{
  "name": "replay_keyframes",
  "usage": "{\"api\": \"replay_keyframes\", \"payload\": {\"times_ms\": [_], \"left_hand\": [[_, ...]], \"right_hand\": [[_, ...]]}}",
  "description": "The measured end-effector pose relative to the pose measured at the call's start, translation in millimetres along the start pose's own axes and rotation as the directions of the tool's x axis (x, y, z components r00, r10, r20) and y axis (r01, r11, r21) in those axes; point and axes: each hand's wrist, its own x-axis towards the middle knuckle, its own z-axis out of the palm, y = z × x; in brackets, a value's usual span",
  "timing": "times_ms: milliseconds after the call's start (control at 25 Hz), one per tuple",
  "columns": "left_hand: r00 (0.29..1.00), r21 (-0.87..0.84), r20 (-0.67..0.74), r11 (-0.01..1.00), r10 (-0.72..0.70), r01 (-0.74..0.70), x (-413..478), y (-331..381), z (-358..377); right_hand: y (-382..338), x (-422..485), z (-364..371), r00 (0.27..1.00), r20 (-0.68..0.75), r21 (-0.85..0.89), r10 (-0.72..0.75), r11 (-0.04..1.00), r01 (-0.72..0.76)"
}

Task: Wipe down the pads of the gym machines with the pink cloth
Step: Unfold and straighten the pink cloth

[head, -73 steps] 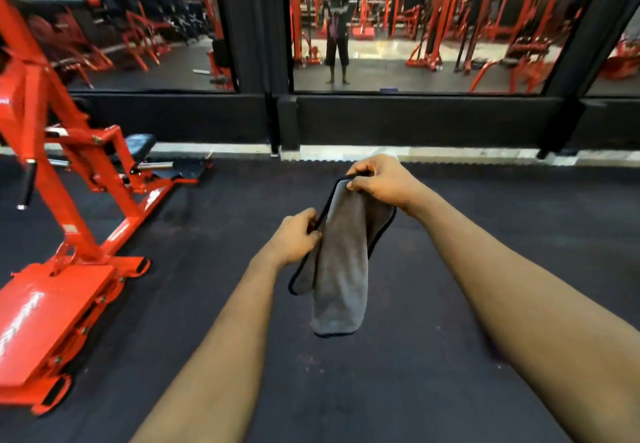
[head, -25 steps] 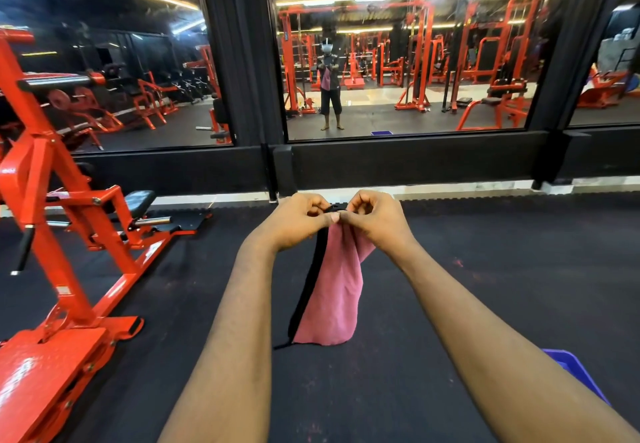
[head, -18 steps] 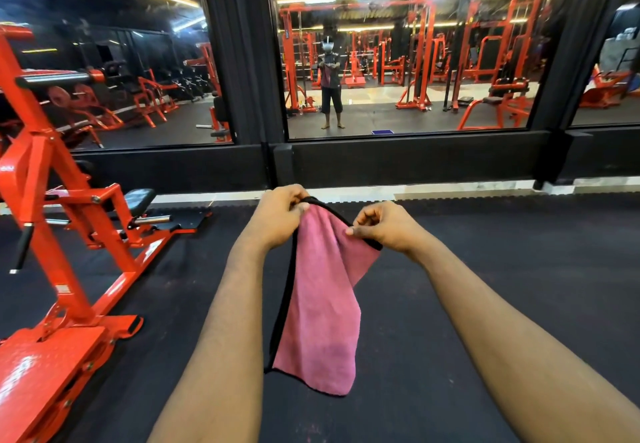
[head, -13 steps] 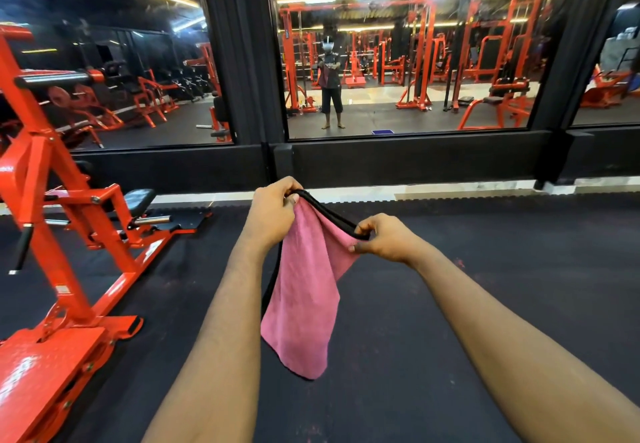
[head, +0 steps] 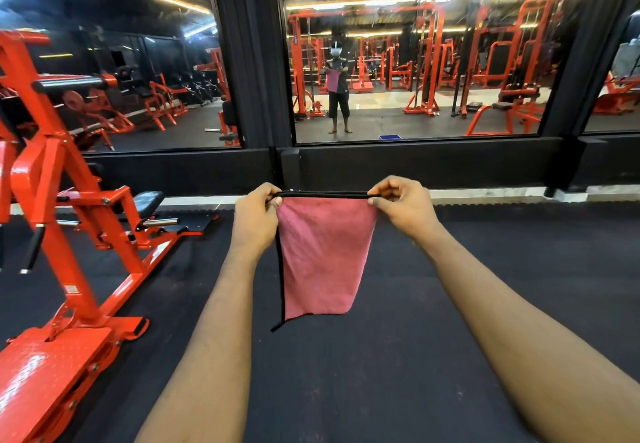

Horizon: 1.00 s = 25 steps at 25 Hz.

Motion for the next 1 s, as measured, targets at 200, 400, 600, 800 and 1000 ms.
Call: {"api": "replay_keyframes", "payload": {"times_ms": [200, 400, 600, 800, 1000], "left_hand": [[1.0, 0.058, -0.017, 0.998, -0.006, 0.007, 3.5, 2.3, -13.9], [0.997, 0.015, 0.07, 1.0, -0.027, 0.026, 4.6, 11.4, -13.4], [0.889, -0.019, 0.438, 0.99, 0.131, -0.136, -0.2, 37.5, 18.1], [0.937, 0.036, 0.307, 0.982, 0.165, -0.185, 1.5, 47.8, 34.4], [0.982, -0.083, -0.029, 0.978, 0.188, -0.189, 9.4, 63.9, 27.9]], "right_hand": [[-13.5, 2.5, 0.3, 0.995, -0.071, 0.171, 0.07, 0.984, -0.057], [-37.1, 1.6, 18.9, 0.997, 0.071, 0.216, 0.007, 0.976, -0.022], [-40.2, -5.9, 28.1, 0.977, 0.207, 0.305, -0.044, 0.952, -0.022], [-7.9, -16.8, 27.3, 0.967, 0.248, 0.36, 0.057, 0.921, -0.146], [36.6, -35.5, 32.5, 0.896, 0.412, 0.005, 0.168, 0.982, -0.187]]}}
